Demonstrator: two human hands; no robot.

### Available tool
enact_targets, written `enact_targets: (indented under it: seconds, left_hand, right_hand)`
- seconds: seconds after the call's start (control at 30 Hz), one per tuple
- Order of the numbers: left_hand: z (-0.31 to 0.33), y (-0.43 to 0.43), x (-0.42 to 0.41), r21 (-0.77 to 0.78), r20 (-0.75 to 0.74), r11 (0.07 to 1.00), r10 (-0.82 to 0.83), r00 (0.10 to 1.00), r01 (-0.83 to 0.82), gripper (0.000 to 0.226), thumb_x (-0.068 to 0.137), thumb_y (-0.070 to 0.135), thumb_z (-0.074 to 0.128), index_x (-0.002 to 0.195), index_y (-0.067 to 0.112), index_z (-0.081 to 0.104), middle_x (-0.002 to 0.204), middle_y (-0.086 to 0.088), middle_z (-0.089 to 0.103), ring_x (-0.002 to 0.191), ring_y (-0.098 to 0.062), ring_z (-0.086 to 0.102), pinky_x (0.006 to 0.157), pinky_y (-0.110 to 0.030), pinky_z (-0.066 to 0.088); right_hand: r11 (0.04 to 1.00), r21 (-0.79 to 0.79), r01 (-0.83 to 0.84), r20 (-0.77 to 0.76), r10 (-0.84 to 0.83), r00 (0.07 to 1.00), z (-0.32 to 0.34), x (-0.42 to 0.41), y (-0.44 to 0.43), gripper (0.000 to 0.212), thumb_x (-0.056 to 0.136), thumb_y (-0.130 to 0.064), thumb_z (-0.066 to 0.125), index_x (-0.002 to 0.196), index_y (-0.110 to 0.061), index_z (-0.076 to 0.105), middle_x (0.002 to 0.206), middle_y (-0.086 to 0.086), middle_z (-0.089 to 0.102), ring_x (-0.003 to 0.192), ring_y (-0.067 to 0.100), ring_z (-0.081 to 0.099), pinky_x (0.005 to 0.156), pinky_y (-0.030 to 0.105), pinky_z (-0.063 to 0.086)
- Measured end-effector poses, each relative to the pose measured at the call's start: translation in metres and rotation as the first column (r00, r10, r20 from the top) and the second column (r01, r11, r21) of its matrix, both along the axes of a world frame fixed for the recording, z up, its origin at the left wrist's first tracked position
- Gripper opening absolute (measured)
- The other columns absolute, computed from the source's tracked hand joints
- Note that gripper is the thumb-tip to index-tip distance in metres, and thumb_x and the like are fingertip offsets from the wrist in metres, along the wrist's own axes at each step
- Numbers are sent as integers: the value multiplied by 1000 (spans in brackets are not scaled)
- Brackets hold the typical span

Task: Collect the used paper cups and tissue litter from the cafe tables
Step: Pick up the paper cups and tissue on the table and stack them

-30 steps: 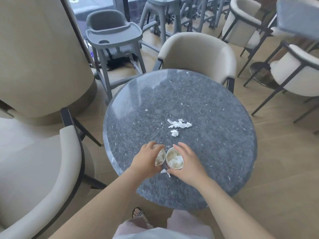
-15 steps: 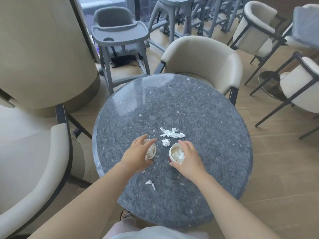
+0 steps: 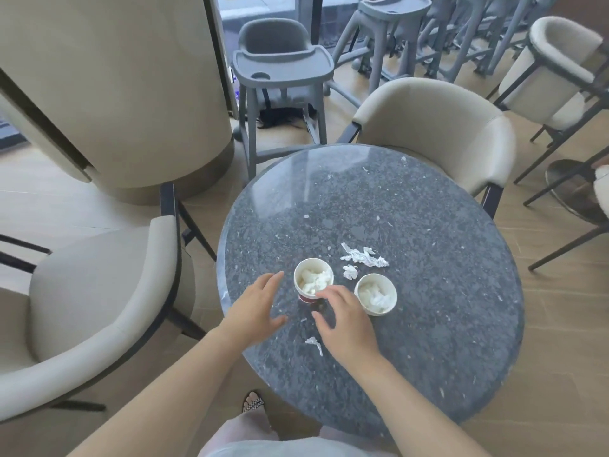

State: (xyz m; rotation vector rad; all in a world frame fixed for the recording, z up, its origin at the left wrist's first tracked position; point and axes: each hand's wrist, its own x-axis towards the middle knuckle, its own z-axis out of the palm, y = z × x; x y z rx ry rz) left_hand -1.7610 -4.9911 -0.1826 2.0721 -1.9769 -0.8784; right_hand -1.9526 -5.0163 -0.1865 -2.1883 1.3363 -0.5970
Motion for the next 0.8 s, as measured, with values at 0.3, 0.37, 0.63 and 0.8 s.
enact_targets:
  seconds: [0.3, 0.37, 0.63, 0.8]
  left_hand:
    - [-10, 30, 15, 58, 42, 989, -136, 990, 133, 74, 89, 33, 54, 147, 25, 9, 152, 4, 19, 133, -18, 32, 101, -31, 41]
    - [-6, 31, 19, 35, 43, 986, -162, 986, 160, 73, 90, 34, 53, 147, 26, 9, 151, 5, 19, 133, -17, 32, 100, -32, 42]
    - [27, 26, 20, -155, -103, 961, -247, 964, 230, 63, 89, 30, 55, 142, 30, 23, 144, 12, 31, 124, -5, 39, 93, -13, 33]
    - [43, -5, 13, -196, -59, 957, -231, 971, 215, 57, 88, 31, 56, 139, 26, 31, 142, 11, 33, 122, -11, 44, 94, -28, 45]
  right_hand:
    - [958, 284, -38, -273, 119, 955, -60, 3, 31, 29, 88, -23, 56, 117, -21, 53, 120, -8, 47, 109, 14, 45, 89, 25, 41]
    - [957, 288, -21, -294, 109, 950, -70, 3, 33, 25, 89, -18, 55, 114, -19, 57, 117, -5, 49, 107, 16, 46, 89, 24, 40]
    - [978, 97, 186, 112, -196, 974, -29, 15, 24, 15, 80, -1, 64, 82, -16, 67, 83, -10, 56, 65, 1, 51, 65, 13, 42]
    - [959, 42, 280, 318, -279, 906, 26, 30, -18, 13, 82, -3, 64, 88, -14, 68, 93, -2, 64, 76, 4, 59, 70, 14, 48]
